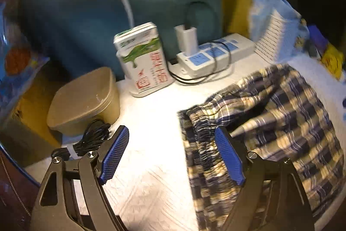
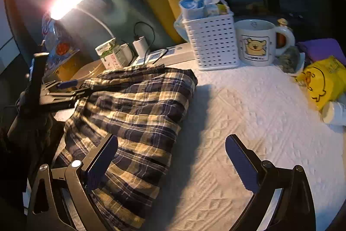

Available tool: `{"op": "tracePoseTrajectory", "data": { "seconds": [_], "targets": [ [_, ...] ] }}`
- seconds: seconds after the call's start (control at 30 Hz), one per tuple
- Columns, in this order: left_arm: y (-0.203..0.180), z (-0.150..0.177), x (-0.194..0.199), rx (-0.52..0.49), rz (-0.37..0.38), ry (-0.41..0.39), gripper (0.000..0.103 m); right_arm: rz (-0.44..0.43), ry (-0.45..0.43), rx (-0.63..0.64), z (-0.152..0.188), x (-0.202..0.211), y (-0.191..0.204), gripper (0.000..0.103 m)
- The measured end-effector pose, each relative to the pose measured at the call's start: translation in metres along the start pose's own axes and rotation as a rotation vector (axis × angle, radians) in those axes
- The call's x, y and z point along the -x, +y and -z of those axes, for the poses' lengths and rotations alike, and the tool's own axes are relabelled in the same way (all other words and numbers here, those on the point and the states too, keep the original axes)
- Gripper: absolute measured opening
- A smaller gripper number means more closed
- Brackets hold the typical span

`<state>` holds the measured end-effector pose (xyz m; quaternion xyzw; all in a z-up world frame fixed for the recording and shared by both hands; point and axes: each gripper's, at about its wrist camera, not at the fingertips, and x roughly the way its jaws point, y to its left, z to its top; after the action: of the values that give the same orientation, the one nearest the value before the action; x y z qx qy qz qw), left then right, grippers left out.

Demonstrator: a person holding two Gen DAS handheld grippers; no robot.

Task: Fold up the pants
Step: 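Open the right gripper and smooth the folded pants flat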

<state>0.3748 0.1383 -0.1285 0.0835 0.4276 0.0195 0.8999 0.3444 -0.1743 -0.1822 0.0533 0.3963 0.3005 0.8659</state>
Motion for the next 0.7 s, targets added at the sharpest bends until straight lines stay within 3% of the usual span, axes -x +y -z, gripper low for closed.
{"op": "tracePoseTrajectory", "data": {
  "seconds": [0.07,0.2,0.4,0.5,0.7],
  "targets": [
    [0.012,-0.001,-0.004,0.029,-0.002,-0.004,0.083,0.000,0.001,0.018,-0.002,-0.002,0.006,0.100],
    [0.025,0.002,0.001,0.119,0.108,-0.008,0.083,-0.008,0.001,0.062,-0.005,-0.006,0.020,0.098],
    [0.017,0.010,0.042,0.121,0.177,-0.119,0.083,-0.032,0.030,0.159,-0.007,-0.018,0.049,0.054],
    [0.006,0.010,0.061,0.098,0.227,-0.171,0.083,-0.050,0.047,0.215,-0.006,-0.027,0.068,0.048],
    [-0.023,0.026,0.038,0.025,0.276,-0.051,0.083,-0.026,0.124,0.311,0.008,-0.051,0.093,0.047]
  ]
}}
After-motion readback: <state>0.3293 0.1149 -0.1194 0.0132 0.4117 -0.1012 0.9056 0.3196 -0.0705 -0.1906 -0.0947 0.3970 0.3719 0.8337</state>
